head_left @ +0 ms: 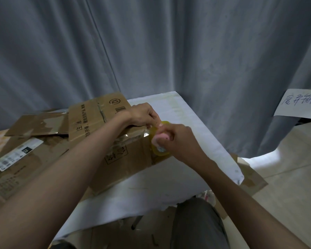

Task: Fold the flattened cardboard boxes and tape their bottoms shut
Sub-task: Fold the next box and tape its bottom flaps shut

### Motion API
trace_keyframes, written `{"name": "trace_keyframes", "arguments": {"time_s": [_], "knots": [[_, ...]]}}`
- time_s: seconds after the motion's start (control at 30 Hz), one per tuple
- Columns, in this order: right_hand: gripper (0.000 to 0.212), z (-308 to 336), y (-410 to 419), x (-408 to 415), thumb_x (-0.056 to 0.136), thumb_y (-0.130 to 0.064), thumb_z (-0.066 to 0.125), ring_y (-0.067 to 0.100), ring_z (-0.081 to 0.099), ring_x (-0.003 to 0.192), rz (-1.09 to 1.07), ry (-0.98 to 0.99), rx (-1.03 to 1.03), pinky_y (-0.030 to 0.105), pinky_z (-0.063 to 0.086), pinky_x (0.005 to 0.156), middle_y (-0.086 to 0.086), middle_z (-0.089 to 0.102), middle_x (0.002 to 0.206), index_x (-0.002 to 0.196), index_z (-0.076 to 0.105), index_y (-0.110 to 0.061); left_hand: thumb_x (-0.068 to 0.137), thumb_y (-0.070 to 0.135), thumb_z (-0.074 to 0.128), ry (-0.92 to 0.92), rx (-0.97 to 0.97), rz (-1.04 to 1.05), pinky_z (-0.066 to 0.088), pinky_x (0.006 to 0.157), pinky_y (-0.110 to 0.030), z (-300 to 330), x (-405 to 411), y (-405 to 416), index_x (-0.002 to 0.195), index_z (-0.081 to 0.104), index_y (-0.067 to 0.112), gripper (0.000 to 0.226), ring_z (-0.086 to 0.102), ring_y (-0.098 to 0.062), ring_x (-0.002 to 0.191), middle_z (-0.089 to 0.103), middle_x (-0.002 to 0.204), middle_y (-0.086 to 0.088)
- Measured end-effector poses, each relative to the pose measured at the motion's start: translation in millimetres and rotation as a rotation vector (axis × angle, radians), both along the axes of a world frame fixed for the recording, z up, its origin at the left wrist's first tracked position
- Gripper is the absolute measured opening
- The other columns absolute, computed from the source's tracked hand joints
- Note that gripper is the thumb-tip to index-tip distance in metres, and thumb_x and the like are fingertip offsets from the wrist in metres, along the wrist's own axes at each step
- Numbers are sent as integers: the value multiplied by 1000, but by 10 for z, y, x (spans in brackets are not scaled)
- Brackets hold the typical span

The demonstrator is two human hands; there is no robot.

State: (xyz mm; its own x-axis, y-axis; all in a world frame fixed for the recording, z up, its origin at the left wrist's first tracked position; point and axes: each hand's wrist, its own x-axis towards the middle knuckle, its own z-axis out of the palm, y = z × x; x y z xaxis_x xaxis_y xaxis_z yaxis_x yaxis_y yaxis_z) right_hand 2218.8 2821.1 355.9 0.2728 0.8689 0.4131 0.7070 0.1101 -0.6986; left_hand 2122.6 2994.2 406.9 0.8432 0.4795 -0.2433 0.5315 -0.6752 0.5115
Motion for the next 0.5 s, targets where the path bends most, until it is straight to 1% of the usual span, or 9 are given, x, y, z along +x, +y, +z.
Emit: {"name": "trace_keyframes", "arguments": {"time_s": [0.07, 0.1, 0.17, 0.27, 0.33, 0.4, 0.43, 0.47, 0.5], "knots": [[8, -28, -37, 65, 83, -17, 72, 11, 59, 71, 76, -76, -217, 5, 39, 56, -1, 67, 83, 89, 78, -19, 66, 53, 78, -21, -36, 27, 56, 88, -40, 11, 2, -11, 86, 79, 32, 29, 67, -11, 73, 75, 82, 14], [8, -42, -62, 132, 81, -18, 74, 12, 61, 75, 92, -100, -320, 5, 39, 56, -2, 68, 84, 88, 78, -20, 60, 58, 76, -20, -49, 35, 57, 85, -38, 7, 3, -5, 86, 79, 31, 38, 66, -9, 72, 74, 81, 16], [9, -74, -122, 298, 76, -19, 79, 6, 60, 73, 73, -104, -482, 8, 40, 54, -9, 66, 78, 83, 75, -20, 57, 60, 74, -16, -54, 20, 55, 79, -32, 4, 2, -4, 86, 79, 31, 41, 66, -7, 72, 73, 79, 18], [13, -198, -163, 559, 77, -17, 80, 8, 59, 72, -3, -93, -594, 14, 38, 55, -11, 63, 72, 80, 68, -18, 57, 59, 74, -15, -57, 20, 53, 78, -28, 8, 4, -3, 86, 78, 32, 40, 66, -8, 73, 74, 82, 16], [13, -331, -153, 689, 80, -17, 77, 10, 59, 77, -5, -104, -667, 11, 37, 54, -10, 61, 78, 82, 66, -21, 55, 61, 74, -10, -57, 28, 55, 80, -31, 7, 4, 1, 87, 79, 31, 44, 67, -8, 74, 74, 83, 15], [13, -462, -114, 766, 81, -16, 75, 16, 61, 92, -30, -159, -748, 15, 43, 65, -4, 62, 93, 91, 69, -22, 55, 61, 74, -5, -55, 33, 56, 81, -32, 18, -4, -9, 90, 80, 28, 49, 67, -9, 74, 74, 83, 14], [18, -514, -78, 791, 83, -15, 73, 21, 59, 102, -77, -222, -721, 23, 45, 76, 1, 61, 103, 99, 70, -21, 55, 61, 75, -2, -54, 39, 56, 81, -32, 23, -7, -20, 91, 80, 27, 50, 67, -9, 73, 74, 82, 15], [24, -539, -28, 799, 84, -13, 70, 26, 57, 109, -133, -251, -611, 30, 46, 87, 6, 60, 111, 108, 70, -20, 55, 61, 75, -3, -53, 40, 57, 81, -32, 24, -8, -22, 91, 80, 26, 50, 67, -9, 73, 74, 81, 15], [28, -512, 20, 777, 86, -11, 66, 28, 56, 112, -158, -191, -426, 36, 46, 94, 9, 60, 116, 113, 68, -18, 56, 60, 75, 4, -52, 36, 57, 81, -33, 40, -11, -44, 91, 80, 26, 48, 67, -9, 73, 74, 81, 15]]}}
